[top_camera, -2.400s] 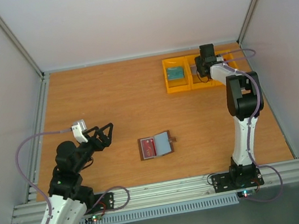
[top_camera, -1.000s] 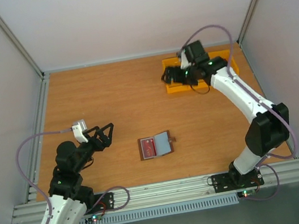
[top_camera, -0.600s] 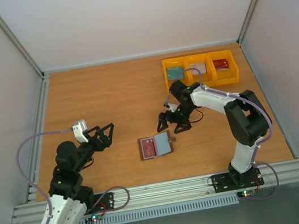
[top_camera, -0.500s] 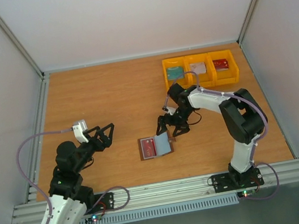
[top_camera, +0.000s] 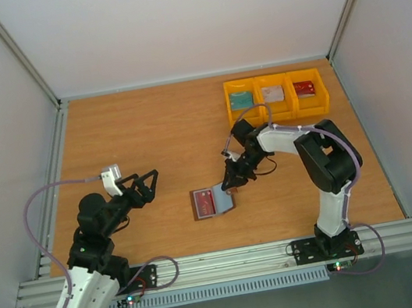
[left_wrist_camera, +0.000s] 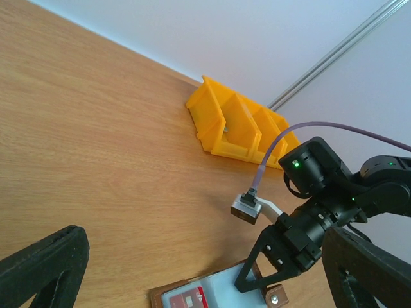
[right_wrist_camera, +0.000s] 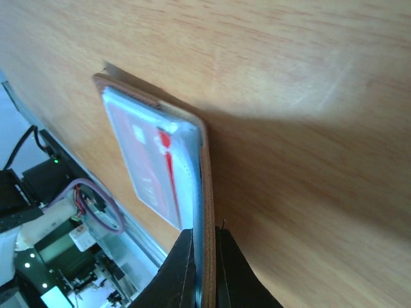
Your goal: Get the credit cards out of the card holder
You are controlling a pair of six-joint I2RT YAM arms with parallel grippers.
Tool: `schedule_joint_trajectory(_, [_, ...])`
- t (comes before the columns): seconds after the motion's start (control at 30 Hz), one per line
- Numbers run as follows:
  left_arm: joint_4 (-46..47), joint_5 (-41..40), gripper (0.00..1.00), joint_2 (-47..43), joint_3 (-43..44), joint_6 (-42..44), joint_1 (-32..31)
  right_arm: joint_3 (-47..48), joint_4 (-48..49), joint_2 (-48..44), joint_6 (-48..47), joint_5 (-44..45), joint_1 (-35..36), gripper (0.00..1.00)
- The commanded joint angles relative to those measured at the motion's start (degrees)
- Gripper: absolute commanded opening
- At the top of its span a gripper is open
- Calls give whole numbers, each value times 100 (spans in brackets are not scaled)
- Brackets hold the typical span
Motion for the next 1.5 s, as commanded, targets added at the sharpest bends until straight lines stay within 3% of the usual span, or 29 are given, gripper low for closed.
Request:
schedule_joint_trajectory(0.0, [396,140,99,17,-60,38,27,327,-114,-527,-304,-304,33,1])
schedule_joint_trajectory(0.23, [1035,913,99,48,-152,-216,29,1384,-1199,-1717,-928,-279,33,1])
schedule_joint_trajectory(0.43, [1696,1648,99,117,-202,-641,18,1741,-1021,-2542,-852,-74,191,1])
schedule_joint_trajectory(0.6, [2228,2201,99,186,-169,-801,-142,2295,-1369,-2697,-1096,533,632,1])
schedule_joint_trajectory(0.77, [2249,2461,99,341,-147,-640,-460,2662,-1582,-2741,-1402,344,929,1])
schedule_joint_trajectory(0.83, [1986,2260,92,349,-114,-603,-480,2718,-1655,-2789,-1580,80,958,1])
schedule_joint_trajectory(0.9, [1853,2164,75,305,-85,-591,-480,2664,-1686,-2891,-1836,-338,964,1])
schedule_joint_trajectory(1.0, [2267,2411,53,329,-114,-605,-502,2517,-1623,-3007,-1930,-560,965,1])
schedule_joint_trajectory(1.03, [2398,2490,50,346,-114,-606,-518,2488,-1558,-3005,-1916,-602,971,1])
schedule_joint_trajectory(1.17, [2618,2795,55,382,-97,-328,-600,2399,-1273,-2938,-1802,-714,980,1])
schedule_joint_trajectory(1.37, [2683,2757,41,399,-122,-305,-613,2312,-1016,-2909,-1763,-930,991,1])
schedule_joint_trajectory(1.47, [2777,2790,53,405,-141,-333,-621,2339,-1083,-2858,-1806,-769,988,1])
